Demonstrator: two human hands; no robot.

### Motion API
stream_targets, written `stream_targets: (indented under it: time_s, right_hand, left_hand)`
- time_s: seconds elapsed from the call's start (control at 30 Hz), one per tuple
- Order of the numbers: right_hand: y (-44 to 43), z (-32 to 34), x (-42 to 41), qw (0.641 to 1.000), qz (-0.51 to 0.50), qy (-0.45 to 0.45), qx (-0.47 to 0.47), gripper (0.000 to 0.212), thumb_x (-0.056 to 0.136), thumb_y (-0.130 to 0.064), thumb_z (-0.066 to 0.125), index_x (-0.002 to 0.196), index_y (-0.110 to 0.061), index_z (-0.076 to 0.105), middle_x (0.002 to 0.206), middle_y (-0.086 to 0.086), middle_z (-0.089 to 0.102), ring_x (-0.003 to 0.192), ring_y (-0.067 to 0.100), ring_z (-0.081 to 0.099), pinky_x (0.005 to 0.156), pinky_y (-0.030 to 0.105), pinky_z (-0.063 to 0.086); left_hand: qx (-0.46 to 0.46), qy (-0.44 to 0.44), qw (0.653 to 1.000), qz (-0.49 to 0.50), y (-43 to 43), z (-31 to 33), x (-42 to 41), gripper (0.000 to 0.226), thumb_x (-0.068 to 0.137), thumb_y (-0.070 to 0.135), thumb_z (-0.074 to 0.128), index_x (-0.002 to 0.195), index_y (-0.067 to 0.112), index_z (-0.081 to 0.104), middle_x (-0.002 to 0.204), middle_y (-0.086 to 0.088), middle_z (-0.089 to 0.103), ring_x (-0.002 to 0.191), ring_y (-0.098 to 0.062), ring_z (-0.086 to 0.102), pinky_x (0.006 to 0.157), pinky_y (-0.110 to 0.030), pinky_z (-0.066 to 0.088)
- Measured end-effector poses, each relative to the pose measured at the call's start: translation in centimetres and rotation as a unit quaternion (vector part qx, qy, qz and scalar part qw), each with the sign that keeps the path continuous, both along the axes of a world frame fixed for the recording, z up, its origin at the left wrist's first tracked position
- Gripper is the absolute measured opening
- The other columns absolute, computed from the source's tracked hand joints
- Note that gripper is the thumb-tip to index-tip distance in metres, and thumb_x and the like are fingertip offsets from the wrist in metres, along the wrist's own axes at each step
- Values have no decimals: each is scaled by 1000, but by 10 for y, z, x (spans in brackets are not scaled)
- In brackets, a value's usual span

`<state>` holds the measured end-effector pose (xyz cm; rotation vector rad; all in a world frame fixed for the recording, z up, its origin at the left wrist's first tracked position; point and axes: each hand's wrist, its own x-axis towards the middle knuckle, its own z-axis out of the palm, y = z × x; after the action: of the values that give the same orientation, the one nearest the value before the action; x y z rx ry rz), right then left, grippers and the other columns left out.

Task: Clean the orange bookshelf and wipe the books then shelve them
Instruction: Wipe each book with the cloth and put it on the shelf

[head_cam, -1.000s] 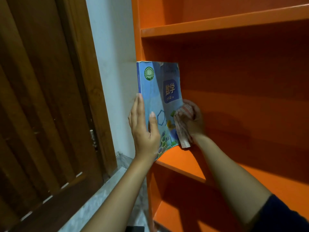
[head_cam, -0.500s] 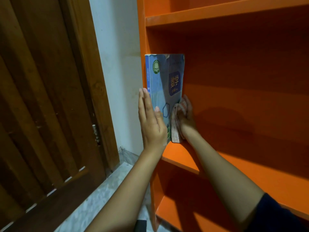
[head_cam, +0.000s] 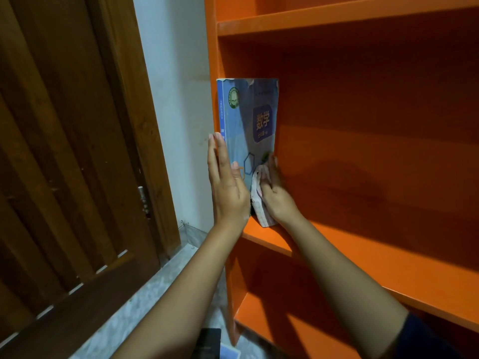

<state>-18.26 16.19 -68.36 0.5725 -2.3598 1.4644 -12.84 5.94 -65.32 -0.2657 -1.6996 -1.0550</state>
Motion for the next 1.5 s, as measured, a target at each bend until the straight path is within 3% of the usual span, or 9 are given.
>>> stream_targets:
  time_s: [0.17, 0.3, 0.5, 0.67, 0.87, 1.03, 1.23, 1.4, 1.5]
  right_hand:
    - [-5, 1, 13, 997, -61, 38, -40, 52, 101, -14, 38, 150, -23, 21, 158, 4, 19, 143, 18, 22, 102, 12, 21]
    - [-13, -2, 26, 989, -98, 75, -77, 49, 97, -9, 41, 145, -14, 35, 148, 12, 40, 132, 27, 44, 103, 28, 37]
    - [-10, 7, 53, 990, -113, 76, -37, 47, 98, -8, 41, 144, -14, 36, 133, 19, 50, 122, 30, 47, 86, 13, 28]
    - [-11, 15, 96, 991, -89, 85, -59, 47, 97, -2, 40, 144, -8, 37, 143, 17, 40, 133, 21, 38, 89, -9, 15]
    - [-29, -38, 176, 990, -73, 80, -89, 44, 97, -2, 41, 140, -10, 42, 135, 12, 47, 120, 7, 43, 93, -4, 24]
    - [-40, -135, 220, 995, -62, -66, -43, 44, 100, -8, 37, 143, -16, 39, 142, 5, 42, 122, 1, 37, 93, -3, 23]
    - [-56, -241, 238, 965, -29, -261, -21, 36, 101, -15, 37, 133, -25, 49, 135, -3, 51, 119, 5, 48, 96, 20, 36]
    - [-70, -294, 241, 933, 14, -347, -92, 30, 104, -19, 36, 94, -1, 58, 74, 10, 61, 64, 3, 58, 59, 17, 44]
    - [-81, -327, 239, 936, -1, -352, -29, 16, 98, -22, 49, 114, -25, 52, 97, -12, 61, 83, -7, 58, 73, 12, 48]
  left_hand:
    - [-6, -13, 1000, 2, 0, 2, 6, 51, 101, 8, 31, 145, 18, 8, 156, -14, 12, 145, -22, 15, 115, -14, 14]
    - [-29, -40, 999, -10, -3, 4, 17, 52, 101, 10, 30, 146, 19, 6, 157, -11, 11, 145, -20, 14, 112, -10, 15]
    - [-43, -127, 990, -42, -13, 18, 43, 56, 101, 8, 31, 150, 19, 6, 157, -5, 12, 144, -14, 17, 102, 3, 17]
    - [-101, -192, 976, -15, -27, 24, 72, 51, 102, 17, 30, 150, 21, 13, 157, 0, 16, 144, -10, 14, 106, -10, 12]
    - [-119, -306, 944, 12, -56, -48, 125, 43, 102, 18, 32, 145, 15, 32, 152, -4, 29, 141, -16, 23, 110, -20, 16]
    - [-87, -462, 882, 37, -94, -166, 173, 38, 100, 18, 38, 137, 12, 44, 141, -6, 43, 129, -22, 41, 106, -31, 32]
    - [-65, -647, 756, 73, -138, -288, 202, 32, 98, 18, 42, 127, 6, 48, 124, -17, 51, 114, -33, 51, 94, -41, 44]
    - [14, -684, 727, 60, -149, -346, 205, 48, 98, 28, 46, 141, 15, 31, 135, -17, 43, 124, -33, 45, 99, -45, 40]
    - [60, -674, 736, 3, -154, -363, 200, 61, 93, 36, 54, 144, 18, 27, 138, -15, 44, 127, -32, 45, 103, -48, 40]
